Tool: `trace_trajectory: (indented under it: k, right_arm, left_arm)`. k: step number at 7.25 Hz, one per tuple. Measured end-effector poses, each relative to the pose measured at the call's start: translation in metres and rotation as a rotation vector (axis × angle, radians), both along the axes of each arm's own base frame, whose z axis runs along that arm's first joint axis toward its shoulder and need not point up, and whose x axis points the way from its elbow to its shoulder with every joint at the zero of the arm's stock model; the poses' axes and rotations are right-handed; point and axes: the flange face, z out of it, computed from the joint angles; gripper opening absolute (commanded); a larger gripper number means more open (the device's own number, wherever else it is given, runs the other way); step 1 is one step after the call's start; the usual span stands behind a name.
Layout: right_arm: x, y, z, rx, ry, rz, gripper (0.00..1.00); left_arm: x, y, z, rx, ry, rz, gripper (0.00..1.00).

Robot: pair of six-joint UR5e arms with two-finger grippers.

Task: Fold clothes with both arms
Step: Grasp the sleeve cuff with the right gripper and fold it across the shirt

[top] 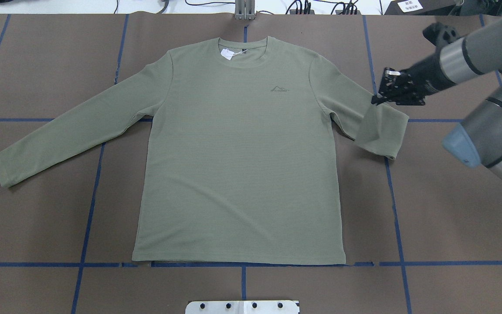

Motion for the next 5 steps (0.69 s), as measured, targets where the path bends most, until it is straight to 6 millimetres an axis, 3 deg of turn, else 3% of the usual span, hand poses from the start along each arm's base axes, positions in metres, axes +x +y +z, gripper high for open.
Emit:
trace_trajectory:
  k: [2,3,4,5]
  right_arm:
    - [-0.093,-0.022,-0.157,-0.049,0.02,0.102,0.0]
    - [-0.143,-0.026,-0.221,-0.048,0.024,0.144,0.0]
    - [-0.197,-0.027,-0.278,-0.033,0.034,0.163,0.0]
    - [-0.244,-0.023,-0.313,-0.009,0.032,0.163,0.0]
  left_arm:
    - [0.0,0.0,-0.002,0.006,0.003,0.002,1.0]
    - [0.001,0.001,-0.003,0.007,0.013,0.006,1.0]
    - [0.002,0.002,-0.005,0.007,0.033,0.012,1.0]
    - [0.003,0.002,-0.006,0.006,0.044,0.015,1.0]
